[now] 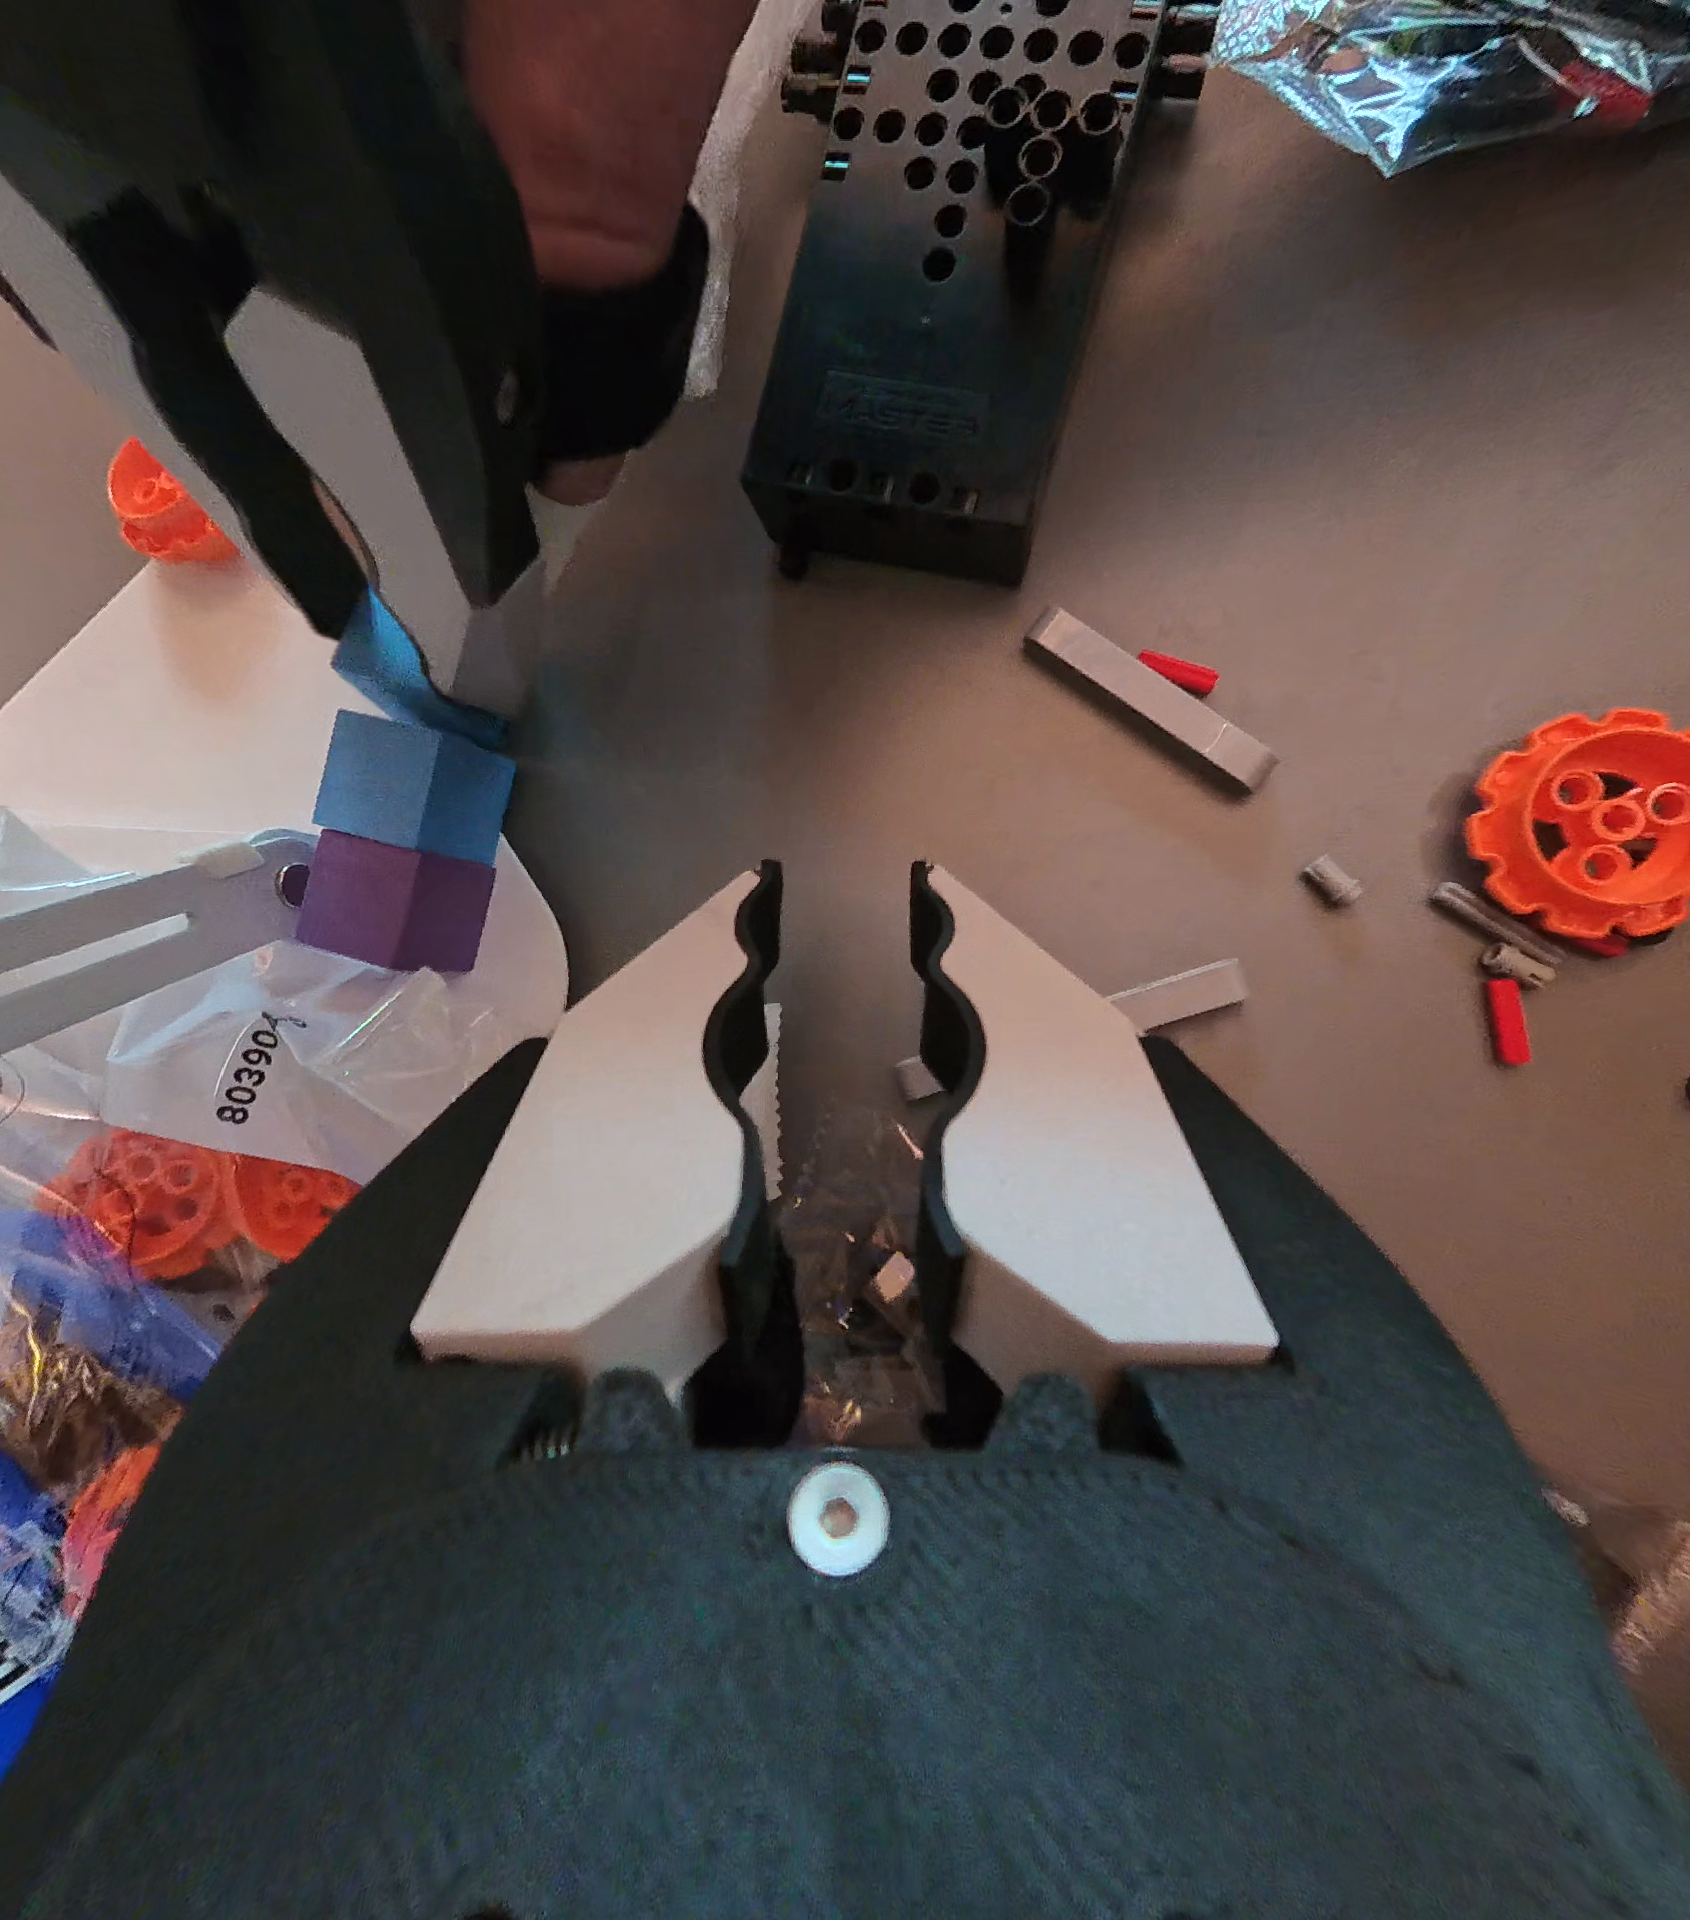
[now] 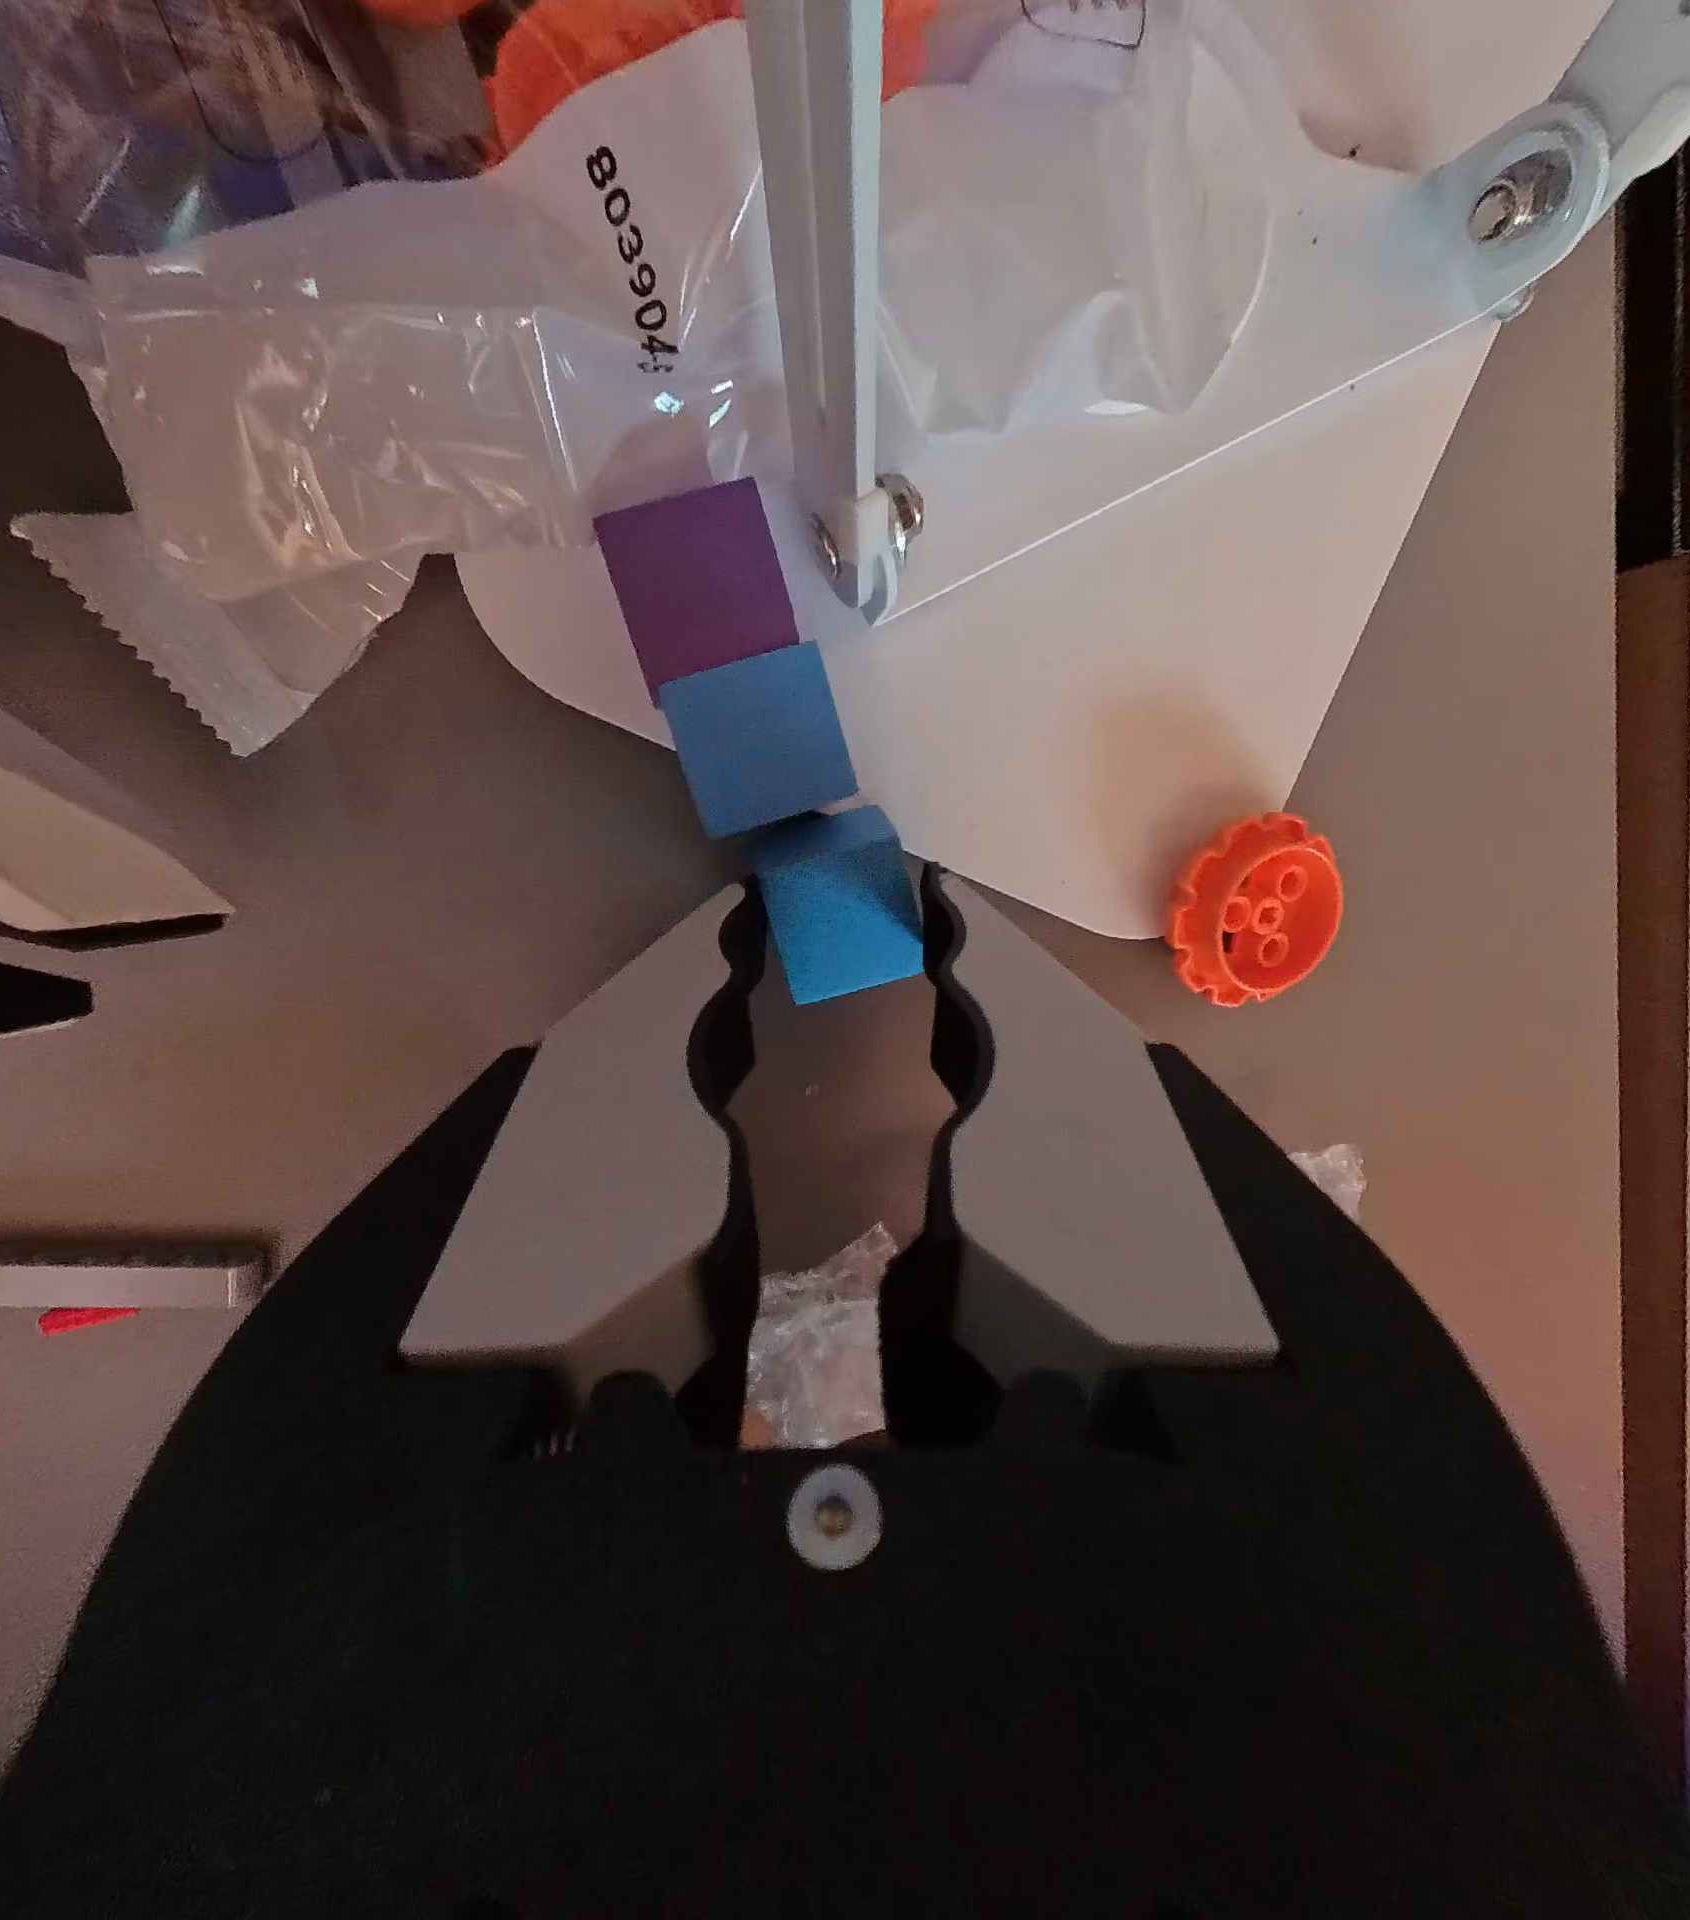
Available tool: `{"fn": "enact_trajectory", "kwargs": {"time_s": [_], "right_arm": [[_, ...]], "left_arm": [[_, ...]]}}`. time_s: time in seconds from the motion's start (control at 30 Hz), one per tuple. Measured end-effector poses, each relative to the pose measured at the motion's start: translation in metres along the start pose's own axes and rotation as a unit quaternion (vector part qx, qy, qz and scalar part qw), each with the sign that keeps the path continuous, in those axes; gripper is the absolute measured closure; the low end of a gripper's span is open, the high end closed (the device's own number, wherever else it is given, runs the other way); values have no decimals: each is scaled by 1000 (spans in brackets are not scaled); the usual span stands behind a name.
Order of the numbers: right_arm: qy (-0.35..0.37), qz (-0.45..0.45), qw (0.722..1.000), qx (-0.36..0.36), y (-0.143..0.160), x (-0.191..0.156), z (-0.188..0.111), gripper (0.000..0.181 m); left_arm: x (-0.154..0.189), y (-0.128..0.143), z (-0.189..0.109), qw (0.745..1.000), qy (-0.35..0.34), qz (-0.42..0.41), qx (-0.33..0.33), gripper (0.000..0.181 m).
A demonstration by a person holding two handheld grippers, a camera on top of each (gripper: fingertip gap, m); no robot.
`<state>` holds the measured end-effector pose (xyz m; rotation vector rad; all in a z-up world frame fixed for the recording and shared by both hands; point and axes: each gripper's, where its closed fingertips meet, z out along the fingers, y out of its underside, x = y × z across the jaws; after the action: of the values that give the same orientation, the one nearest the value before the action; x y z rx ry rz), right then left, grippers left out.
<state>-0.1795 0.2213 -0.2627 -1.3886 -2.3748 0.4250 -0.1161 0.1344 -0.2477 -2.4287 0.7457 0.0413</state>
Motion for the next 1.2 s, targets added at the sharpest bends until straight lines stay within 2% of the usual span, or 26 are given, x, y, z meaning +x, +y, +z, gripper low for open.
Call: {"fn": "enact_trajectory", "kwargs": {"time_s": [0.13, 0.3, 0.47, 0.63, 0.77, 0.87, 1.03, 1.2], "right_arm": [[24, -8, 1000, 6, -1, 2, -8, 153], [78, -40, 996, 28, -5, 4, -33, 153], [91, -55, 994, 34, -3, 0, -58, 153], [87, -36, 995, 29, 7, 10, -110, 153], [88, -4, 996, 31, 20, 34, -154, 154], [86, 6, 996, 28, 30, 50, -176, 154], [50, 35, 998, -32, 58, 65, -179, 154], [25, 41, 997, -64, 72, 73, -174, 153]], "left_arm": [[-1, 0, 0, 1000, -5, 2, -2, 158], [1, -1, 3, 1000, -5, 9, -6, 158], [1, -1, 3, 1000, -6, 10, -8, 158], [0, -1, 3, 1000, -6, 10, -7, 158], [1, -1, 4, 1000, -5, 11, -8, 158], [1, -1, 5, 1000, -5, 11, -9, 158], [1, 0, 6, 1000, -3, 10, -11, 158], [1, 1, 6, 1000, -3, 10, -12, 158]]}}
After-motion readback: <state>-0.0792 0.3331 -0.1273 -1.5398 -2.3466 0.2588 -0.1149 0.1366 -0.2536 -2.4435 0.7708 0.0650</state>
